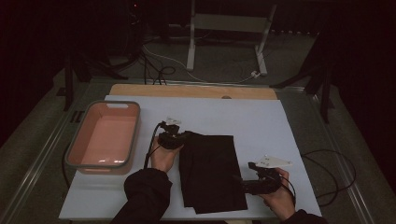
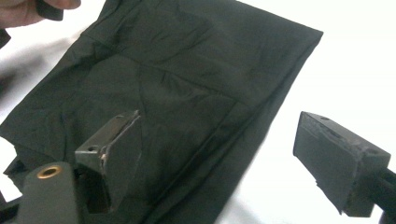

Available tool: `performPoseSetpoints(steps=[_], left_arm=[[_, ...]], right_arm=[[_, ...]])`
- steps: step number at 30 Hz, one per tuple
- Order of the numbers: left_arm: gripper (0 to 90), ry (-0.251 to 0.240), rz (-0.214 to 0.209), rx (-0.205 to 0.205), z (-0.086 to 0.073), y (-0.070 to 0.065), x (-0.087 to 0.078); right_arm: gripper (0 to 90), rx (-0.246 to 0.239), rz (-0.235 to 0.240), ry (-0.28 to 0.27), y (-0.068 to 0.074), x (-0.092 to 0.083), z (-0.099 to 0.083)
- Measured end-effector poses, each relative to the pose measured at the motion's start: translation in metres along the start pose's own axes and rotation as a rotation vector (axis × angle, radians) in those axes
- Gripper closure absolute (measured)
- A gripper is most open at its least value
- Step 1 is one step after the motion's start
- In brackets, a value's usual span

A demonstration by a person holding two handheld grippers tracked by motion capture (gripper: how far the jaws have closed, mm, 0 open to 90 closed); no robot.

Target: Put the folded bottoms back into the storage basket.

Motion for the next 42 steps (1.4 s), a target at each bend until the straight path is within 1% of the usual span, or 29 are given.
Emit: performPoseSetpoints(steps=[1,2,3,4,6,7,9,10,14,16,17,18,20,22,24,25,26,27,28,29,31,33,36,39,41,42], left_arm=[[85.4,0.003,-0.005,0.003,-0.001,-0.001,0.001],[82.7,0.003,-0.009,0.001,-0.001,-0.001,0.001],[77.8,-0.001,-0.013,-0.004,-0.001,-0.001,0.002],[71.0,-0.004,-0.018,-0.009,0.0,0.0,0.002],[61.5,-0.006,-0.015,-0.015,0.0,0.001,0.002],[54.2,-0.027,-0.01,-0.029,0.002,0.004,0.0],[48.9,-0.036,0.003,-0.037,0.004,0.006,-0.002],[46.3,-0.041,0.003,-0.041,0.004,0.007,-0.002],[39.1,-0.055,0.01,-0.041,0.007,0.008,-0.004],[36.9,-0.058,0.018,-0.04,0.009,0.008,-0.004],[35.4,-0.064,0.02,-0.045,0.01,0.008,-0.004],[34.3,-0.068,0.016,-0.045,0.011,0.009,-0.004],[32.7,-0.065,0.022,-0.038,0.013,0.009,-0.003],[31.3,-0.054,0.015,-0.037,0.013,0.009,-0.001],[30.7,-0.044,0.018,-0.035,0.013,0.01,0.002],[30.4,-0.036,0.014,-0.039,0.012,0.01,0.004],[30.0,-0.03,0.017,-0.039,0.011,0.011,0.006],[29.9,-0.021,0.019,-0.037,0.01,0.011,0.008],[29.7,-0.012,0.017,-0.039,0.009,0.012,0.01],[29.6,-0.004,0.02,-0.037,0.008,0.012,0.011],[29.6,0.005,0.02,-0.035,0.007,0.012,0.014],[29.5,0.014,0.023,-0.03,0.005,0.013,0.016],[29.6,0.025,0.022,-0.026,0.004,0.012,0.019],[30.2,0.035,0.022,-0.025,0.002,0.012,0.021],[30.6,0.045,0.02,-0.022,0.001,0.013,0.022],[30.8,0.056,0.021,-0.018,0.0,0.013,0.023]], right_arm=[[17.9,0.002,0.001,0.006,0.001,0.002,0.0],[18.3,0.001,-0.003,0.013,0.002,0.003,-0.001],[18.5,-0.004,0.001,0.015,0.003,0.004,-0.001],[18.7,-0.002,0.002,0.014,0.003,0.005,-0.001],[18.9,0.006,-0.001,0.019,0.004,0.005,-0.001],[21.5,0.007,-0.003,0.028,0.003,0.007,-0.002],[23.9,0.017,-0.011,0.038,0.003,0.009,-0.003],[25.7,0.014,-0.012,0.047,0.002,0.01,-0.004],[34.4,0.039,-0.026,0.066,0.003,0.015,-0.006],[37.0,0.049,-0.023,0.085,0.005,0.018,-0.007],[37.8,0.038,-0.016,0.094,0.005,0.02,-0.008],[38.8,0.038,-0.008,0.107,0.007,0.022,-0.009],[41.0,0.025,-0.001,0.128,0.011,0.026,-0.011],[45.6,0.025,0.003,0.156,0.014,0.03,-0.013],[52.1,0.025,-0.017,0.19,0.016,0.033,-0.015],[55.6,0.026,-0.009,0.204,0.017,0.035,-0.016],[59.7,0.015,-0.003,0.217,0.018,0.035,-0.017],[63.6,0.003,-0.009,0.227,0.018,0.035,-0.017],[70.1,-0.012,-0.01,0.234,0.019,0.035,-0.017],[76.4,-0.005,-0.006,0.238,0.02,0.034,-0.017],[85.2,-0.016,0.0,0.247,0.019,0.033,-0.018],[86.9,-0.02,-0.006,0.252,0.019,0.031,-0.018],[87.1,-0.018,-0.005,0.258,0.017,0.028,-0.018],[87.2,-0.006,-0.005,0.262,0.014,0.022,-0.021],[87.2,-0.007,-0.013,0.262,0.012,0.02,-0.022],[87.1,0.002,-0.009,0.264,0.012,0.019,-0.022]])
Point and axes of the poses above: each handheld gripper's, and its own axes: x roughly forward along the jaws, z roughly out of its top, y roughly to its left, the point moved 4 cm from there along x, roughly forward along the jaws, and after that the axes turned 8 degrees about z, right-handed, at the moved point
